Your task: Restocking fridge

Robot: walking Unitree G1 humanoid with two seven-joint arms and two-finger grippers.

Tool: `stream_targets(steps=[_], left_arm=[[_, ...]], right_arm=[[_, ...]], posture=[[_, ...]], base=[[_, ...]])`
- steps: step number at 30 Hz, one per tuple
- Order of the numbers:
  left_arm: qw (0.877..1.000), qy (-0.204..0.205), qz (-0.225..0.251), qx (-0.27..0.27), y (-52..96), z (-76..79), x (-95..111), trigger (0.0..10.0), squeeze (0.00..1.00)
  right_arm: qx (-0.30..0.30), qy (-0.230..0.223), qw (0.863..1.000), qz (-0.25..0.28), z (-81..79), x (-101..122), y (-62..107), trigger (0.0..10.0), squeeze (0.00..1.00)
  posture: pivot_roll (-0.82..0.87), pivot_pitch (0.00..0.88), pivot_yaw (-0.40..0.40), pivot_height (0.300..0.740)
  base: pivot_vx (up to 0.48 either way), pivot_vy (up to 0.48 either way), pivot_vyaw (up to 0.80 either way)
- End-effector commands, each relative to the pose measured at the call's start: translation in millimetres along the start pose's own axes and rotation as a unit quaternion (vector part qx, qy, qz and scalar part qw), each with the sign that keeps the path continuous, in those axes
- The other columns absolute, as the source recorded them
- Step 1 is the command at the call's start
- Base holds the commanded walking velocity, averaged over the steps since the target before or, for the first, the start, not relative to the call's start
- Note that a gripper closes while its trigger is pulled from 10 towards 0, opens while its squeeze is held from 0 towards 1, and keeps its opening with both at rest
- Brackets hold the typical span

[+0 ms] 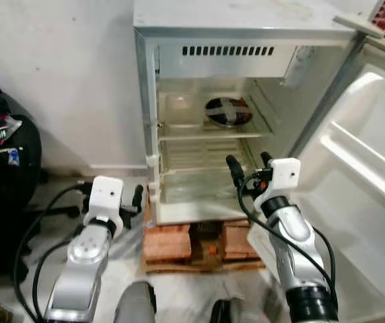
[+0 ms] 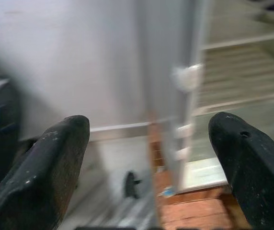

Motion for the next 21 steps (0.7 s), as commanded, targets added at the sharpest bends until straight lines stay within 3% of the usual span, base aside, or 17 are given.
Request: stream_targets(steps=[1,21], left_arm=[[1.0,-0.003,-0.012,-0.003,1.9,0.4,-6.6,10.0,0.0],[1.0,0.0,-0.013,-0.004,-2.2,5.7,-8.6,10.0,0.0]], right_arm=[[-0.001,-0.001,1.0,0.001,-1.5,3.2,0.3,10.0,0.0],[-0.022,0.009,1.0,-0.016,-2.7,2.8,-7.1,10.0,0.0]], posture=[[0.17,0.025,-0.02,0.74],[0.16,0.023,-0.032,0.74]], base=[[-0.255,0.0,0.0],[-0.013,0.0,0.0]])
Point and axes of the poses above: a point about 5 cm out from each wrist's last joint towards the gripper, its own y axis pointing back from the gripper into the wrist, its own x axis along the axis of the wrist's last joint, z = x × y, the point moved 2 cm from there along -y, pointing out of the wrist towards the gripper, and after that the axes turned 1 degree about y, right-handed, at the moved point
